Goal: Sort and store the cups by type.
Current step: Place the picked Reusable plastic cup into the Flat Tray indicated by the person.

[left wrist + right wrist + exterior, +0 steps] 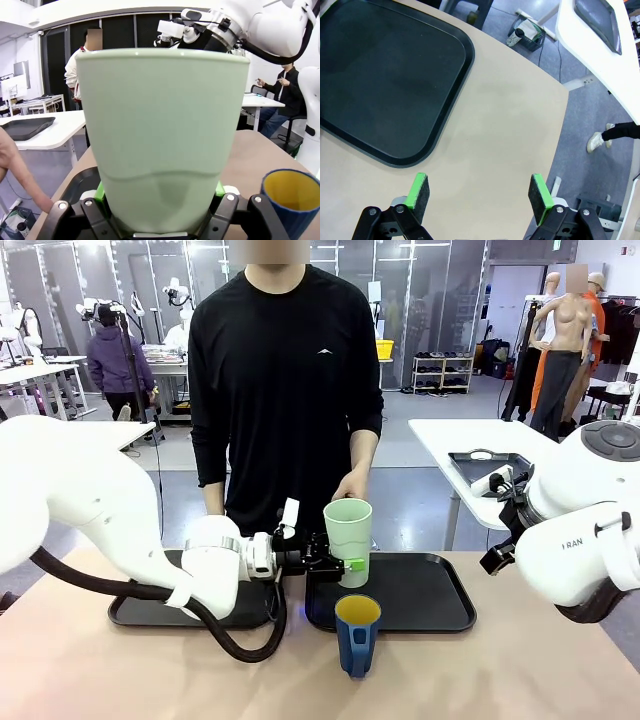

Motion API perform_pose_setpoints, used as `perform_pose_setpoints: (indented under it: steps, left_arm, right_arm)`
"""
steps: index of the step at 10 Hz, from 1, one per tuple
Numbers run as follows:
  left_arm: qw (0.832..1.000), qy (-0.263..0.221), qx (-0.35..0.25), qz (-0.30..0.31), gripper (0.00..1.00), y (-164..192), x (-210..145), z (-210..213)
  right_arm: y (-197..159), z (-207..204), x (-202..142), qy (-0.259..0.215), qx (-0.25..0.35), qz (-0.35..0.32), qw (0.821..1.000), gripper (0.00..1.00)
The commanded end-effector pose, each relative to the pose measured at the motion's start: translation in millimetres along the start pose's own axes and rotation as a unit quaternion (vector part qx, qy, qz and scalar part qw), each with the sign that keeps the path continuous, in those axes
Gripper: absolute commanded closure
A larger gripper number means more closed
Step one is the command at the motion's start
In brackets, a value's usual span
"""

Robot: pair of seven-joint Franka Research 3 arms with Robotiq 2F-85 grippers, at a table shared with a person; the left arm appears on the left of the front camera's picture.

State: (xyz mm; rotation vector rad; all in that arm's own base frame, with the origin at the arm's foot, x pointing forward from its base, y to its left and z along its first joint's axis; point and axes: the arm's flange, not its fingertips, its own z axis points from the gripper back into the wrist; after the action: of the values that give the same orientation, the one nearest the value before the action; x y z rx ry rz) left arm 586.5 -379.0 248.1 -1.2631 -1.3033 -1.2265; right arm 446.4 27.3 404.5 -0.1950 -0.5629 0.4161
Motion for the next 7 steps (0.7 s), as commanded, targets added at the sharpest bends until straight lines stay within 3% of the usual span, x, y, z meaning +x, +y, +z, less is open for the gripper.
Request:
perform_pose_setpoints:
  steps: [1, 7]
  left_arm:
    - [1.0, 0.002, 0.017, 0.007, 0.17, 19, -13, -19]
    - [0.999, 0.022, 0.018, 0.023, 0.17, 36, -48, -22]
  right_arm:
    - [1, -1, -2, 0.001, 0.001, 0.0, 1.0, 0.0]
    - [1, -1, -2, 0.001, 0.001, 0.0, 1.0, 0.0]
